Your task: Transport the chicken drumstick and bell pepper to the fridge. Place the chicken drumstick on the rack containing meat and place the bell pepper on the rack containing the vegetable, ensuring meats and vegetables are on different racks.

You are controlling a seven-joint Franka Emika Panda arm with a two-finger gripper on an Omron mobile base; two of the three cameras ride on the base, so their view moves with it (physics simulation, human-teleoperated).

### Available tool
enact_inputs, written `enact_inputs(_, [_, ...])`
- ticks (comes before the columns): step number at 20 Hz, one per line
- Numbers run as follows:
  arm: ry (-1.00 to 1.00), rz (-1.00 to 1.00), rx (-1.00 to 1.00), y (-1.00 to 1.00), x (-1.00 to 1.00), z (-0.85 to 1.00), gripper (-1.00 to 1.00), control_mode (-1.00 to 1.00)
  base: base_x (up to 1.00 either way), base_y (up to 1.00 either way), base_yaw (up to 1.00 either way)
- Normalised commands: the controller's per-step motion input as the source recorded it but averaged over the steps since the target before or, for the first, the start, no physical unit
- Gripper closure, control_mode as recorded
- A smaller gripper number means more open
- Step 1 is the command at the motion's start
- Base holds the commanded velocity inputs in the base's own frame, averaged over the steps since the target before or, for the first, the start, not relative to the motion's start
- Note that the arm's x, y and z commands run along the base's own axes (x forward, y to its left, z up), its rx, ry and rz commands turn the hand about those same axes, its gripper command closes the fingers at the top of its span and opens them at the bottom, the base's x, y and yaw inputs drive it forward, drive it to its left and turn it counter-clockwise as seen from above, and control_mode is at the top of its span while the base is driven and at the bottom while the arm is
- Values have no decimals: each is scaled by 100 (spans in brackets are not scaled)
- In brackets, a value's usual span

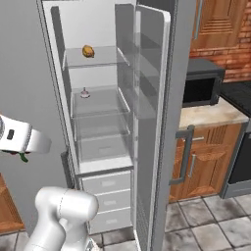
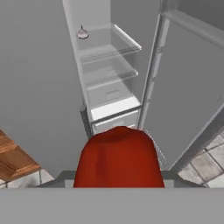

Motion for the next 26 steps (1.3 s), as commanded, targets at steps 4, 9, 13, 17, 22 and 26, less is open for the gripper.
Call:
enact_inputs(4, [0, 0, 0, 0, 0, 0, 100, 100, 99, -13, -4])
enact_inputs(9, [0, 0, 0, 0, 0, 0, 100, 100, 90, -13, 0])
enact_inputs(13, [0, 0, 0, 0, 0, 0, 100, 100, 99, -5, 5])
enact_inputs(17, [0, 0, 0, 0, 0, 0, 100, 100, 86, -12, 10])
enact_inputs(22, [0, 0, 0, 0, 0, 0, 100, 100, 85, -4, 6])
enact_inputs(26, [0, 0, 0, 0, 0, 0, 100, 100, 82, -22, 16])
